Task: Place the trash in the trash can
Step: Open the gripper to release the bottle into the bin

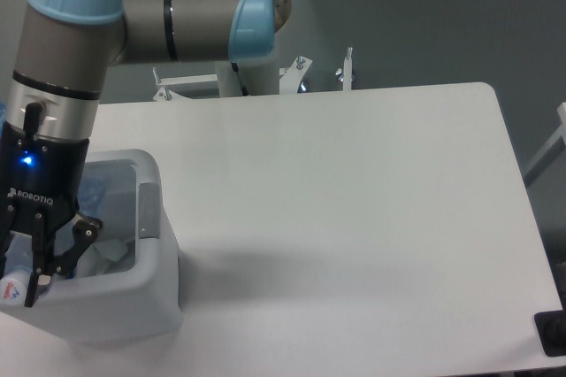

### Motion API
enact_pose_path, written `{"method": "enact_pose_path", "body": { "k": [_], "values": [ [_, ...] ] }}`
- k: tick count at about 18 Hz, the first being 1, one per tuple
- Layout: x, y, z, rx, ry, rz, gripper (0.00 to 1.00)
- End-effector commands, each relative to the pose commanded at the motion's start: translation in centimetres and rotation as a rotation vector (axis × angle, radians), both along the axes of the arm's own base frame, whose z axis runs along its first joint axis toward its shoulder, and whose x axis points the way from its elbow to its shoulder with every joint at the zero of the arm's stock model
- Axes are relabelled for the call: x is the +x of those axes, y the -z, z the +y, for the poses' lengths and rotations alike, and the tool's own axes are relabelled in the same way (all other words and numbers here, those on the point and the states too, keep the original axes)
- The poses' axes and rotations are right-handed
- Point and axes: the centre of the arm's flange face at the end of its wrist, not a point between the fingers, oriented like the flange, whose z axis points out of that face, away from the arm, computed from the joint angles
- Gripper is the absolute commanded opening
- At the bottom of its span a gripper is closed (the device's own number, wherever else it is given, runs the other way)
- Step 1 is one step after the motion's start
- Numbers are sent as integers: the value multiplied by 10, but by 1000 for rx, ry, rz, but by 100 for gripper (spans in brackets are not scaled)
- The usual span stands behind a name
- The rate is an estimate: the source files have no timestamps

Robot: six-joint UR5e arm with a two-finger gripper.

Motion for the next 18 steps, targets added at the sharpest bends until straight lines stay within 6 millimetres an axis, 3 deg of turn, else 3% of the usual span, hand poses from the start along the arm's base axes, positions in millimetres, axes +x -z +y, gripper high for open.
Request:
{"method": "enact_pose_path", "body": {
  "k": [8,9,11,14,18],
  "values": [
    [0,4,-1,-8,0,-4,52],
    [1,2,-1,-4,0,-2,62],
    [-2,1,-2,-6,4,14,97],
    [-30,-8,-13,6,-35,32,100],
    [-89,-32,-49,31,-129,61,100]
  ]
}}
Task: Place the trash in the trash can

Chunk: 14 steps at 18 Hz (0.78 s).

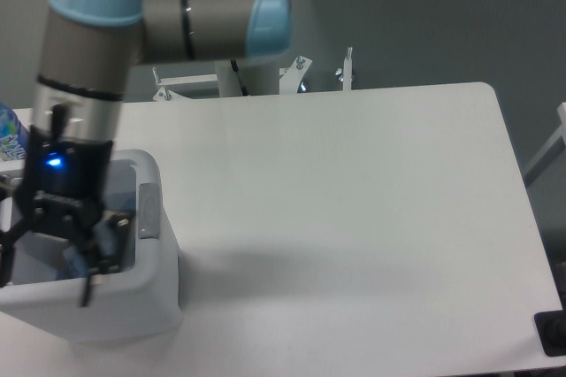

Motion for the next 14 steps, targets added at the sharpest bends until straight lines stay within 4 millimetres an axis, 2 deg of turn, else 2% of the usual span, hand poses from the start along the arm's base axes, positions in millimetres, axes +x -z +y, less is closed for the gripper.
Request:
{"method": "enact_pose_path", "body": {
  "k": [5,8,12,14],
  "values": [
    [-84,-8,-45,-10,-94,66,100],
    [-128,-1,-74,-36,-139,96,100],
    [-164,11,-106,-84,-155,139,100],
    [-166,20,-117,-128,-128,171,100]
  ]
}}
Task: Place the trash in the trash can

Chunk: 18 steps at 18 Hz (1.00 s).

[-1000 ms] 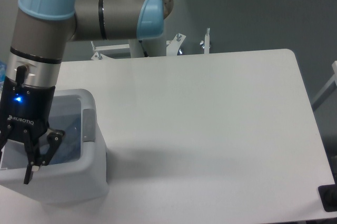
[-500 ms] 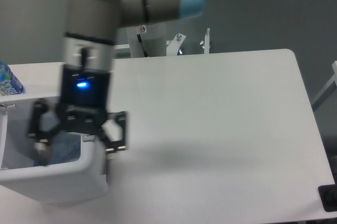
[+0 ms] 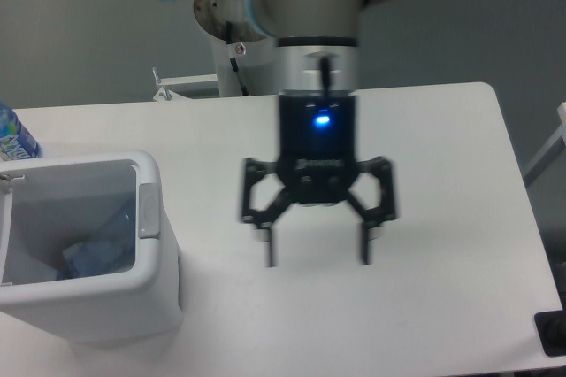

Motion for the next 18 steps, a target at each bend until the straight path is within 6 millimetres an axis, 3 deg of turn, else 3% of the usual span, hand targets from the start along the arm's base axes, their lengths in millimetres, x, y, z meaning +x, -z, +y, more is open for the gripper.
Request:
{"method": "enact_pose_path", "body": {
  "k": [3,10,14,18],
  "values": [
    [-14,14,-19,-171,53,104,100],
    [-35,6,-79,-518,220,210,100],
    [-37,9,-95,-717,394,263,100],
    [-43,7,-110,-797,423,249,100]
  ]
}}
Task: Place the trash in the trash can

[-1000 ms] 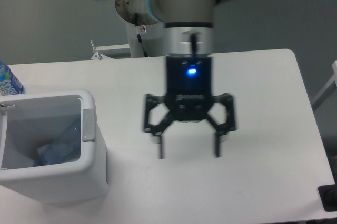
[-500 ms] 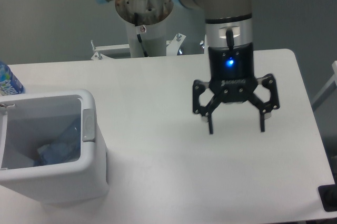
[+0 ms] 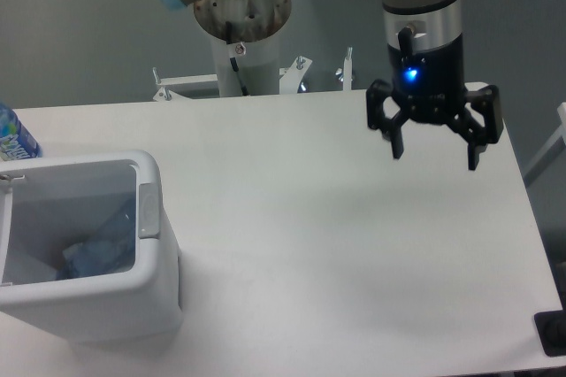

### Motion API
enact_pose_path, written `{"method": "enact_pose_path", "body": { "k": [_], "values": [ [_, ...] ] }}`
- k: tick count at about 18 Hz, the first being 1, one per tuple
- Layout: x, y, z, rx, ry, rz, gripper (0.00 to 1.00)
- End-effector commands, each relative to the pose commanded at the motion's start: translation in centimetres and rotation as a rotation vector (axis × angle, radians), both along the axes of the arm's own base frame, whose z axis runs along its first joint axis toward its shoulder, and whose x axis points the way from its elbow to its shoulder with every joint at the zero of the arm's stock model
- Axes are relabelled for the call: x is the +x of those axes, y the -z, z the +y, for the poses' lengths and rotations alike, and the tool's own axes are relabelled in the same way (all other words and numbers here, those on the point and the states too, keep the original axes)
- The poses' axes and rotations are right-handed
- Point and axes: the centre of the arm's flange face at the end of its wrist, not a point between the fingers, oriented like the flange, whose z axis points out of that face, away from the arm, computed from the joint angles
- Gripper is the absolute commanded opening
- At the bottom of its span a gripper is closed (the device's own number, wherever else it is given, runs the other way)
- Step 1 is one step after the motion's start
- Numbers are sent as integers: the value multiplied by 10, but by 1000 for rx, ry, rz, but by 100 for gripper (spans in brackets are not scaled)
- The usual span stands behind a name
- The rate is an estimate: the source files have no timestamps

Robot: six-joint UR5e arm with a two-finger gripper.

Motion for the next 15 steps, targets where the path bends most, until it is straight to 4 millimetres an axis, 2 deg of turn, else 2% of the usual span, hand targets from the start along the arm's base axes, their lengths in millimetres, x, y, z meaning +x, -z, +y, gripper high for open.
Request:
{"method": "enact_pose_path", "body": {
  "k": [4,15],
  "values": [
    [2,-9,-24,-59,58,-33,100],
    [3,-14,-26,-45,57,-27,100]
  ]
}}
